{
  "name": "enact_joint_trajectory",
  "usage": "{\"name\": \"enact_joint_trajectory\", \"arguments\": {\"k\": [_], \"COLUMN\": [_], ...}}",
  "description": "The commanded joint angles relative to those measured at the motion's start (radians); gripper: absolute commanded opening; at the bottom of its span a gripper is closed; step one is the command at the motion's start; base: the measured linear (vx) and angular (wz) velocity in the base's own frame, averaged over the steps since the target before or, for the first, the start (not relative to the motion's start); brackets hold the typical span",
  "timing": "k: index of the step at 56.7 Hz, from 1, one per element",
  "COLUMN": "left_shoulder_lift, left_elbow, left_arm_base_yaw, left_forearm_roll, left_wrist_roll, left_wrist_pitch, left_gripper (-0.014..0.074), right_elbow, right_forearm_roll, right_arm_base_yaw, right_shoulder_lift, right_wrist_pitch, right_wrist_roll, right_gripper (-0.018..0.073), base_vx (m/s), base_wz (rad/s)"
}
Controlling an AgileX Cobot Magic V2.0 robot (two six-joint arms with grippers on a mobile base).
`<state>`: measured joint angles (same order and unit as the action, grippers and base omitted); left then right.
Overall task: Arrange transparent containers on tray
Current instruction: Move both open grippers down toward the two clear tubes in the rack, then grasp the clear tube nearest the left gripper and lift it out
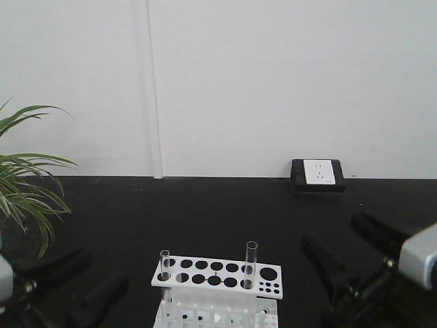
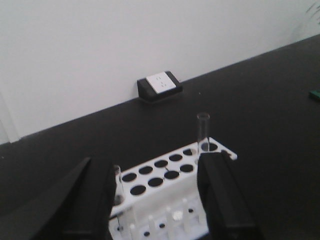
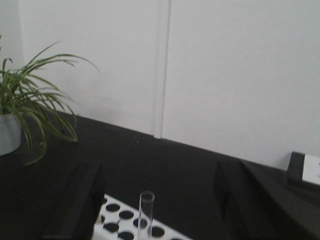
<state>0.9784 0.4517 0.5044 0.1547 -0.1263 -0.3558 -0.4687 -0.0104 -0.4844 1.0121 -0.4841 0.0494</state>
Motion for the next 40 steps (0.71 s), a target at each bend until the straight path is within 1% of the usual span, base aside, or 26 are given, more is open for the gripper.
{"name": "enact_joint_trajectory", "arguments": {"k": [1,5,10,12,15,20,22,25,29,34,40], "left_shoulder_lift": [0.010,0.063,0.161,0.206,0.284,0.414,0.461,0.520,0.590,0.665,0.728], "left_elbow": [-0.068,-0.111,-0.103,-0.089,-0.060,0.001,0.029,0.071,0.143,0.218,0.286], "left_arm_base_yaw": [0.009,0.009,0.003,-0.001,-0.009,-0.010,-0.010,-0.010,-0.010,-0.010,-0.011], "left_forearm_roll": [-0.007,-0.007,-0.009,-0.026,-0.069,-0.196,-0.237,-0.265,-0.259,-0.224,-0.227], "left_wrist_roll": [-0.011,-0.009,0.004,0.014,0.035,0.077,0.081,0.077,0.077,0.077,0.078], "left_wrist_pitch": [-0.246,-0.357,-0.422,-0.451,-0.502,-0.578,-0.603,-0.618,-0.600,-0.591,-0.588], "left_gripper": [0.0480,0.0480,0.0480,0.0480,0.0480,0.0480,0.0480,0.0480,0.0480,0.0480,0.0480], "right_elbow": [0.052,0.093,0.113,0.113,0.113,0.113,0.113,0.113,0.113,0.113,0.113], "right_forearm_roll": [-0.010,-0.010,-0.010,-0.009,-0.009,0.002,0.010,0.010,0.010,0.010,0.010], "right_arm_base_yaw": [-0.005,-0.005,-0.004,-0.004,-0.004,-0.004,-0.004,-0.004,-0.004,-0.004,-0.004], "right_shoulder_lift": [-0.015,-0.015,-0.015,-0.015,-0.015,-0.015,-0.015,-0.015,-0.015,-0.015,-0.015], "right_wrist_pitch": [-0.166,-0.212,-0.249,-0.264,-0.289,-0.306,-0.305,-0.305,-0.305,-0.305,-0.305], "right_wrist_roll": [-0.035,-0.049,-0.049,-0.049,-0.049,-0.042,-0.042,-0.042,-0.042,-0.042,-0.039], "right_gripper": [0.0513,0.0513,0.0513,0.0513,0.0513,0.0513,0.0513,0.0513,0.0513,0.0513,0.0513], "base_vx": [0.00,0.00,0.00,0.00,0.00,0.00,0.00,0.00,0.00,0.00,0.00], "base_wz": [0.00,0.00,0.00,0.00,0.00,0.00,0.00,0.00,0.00,0.00,0.00]}}
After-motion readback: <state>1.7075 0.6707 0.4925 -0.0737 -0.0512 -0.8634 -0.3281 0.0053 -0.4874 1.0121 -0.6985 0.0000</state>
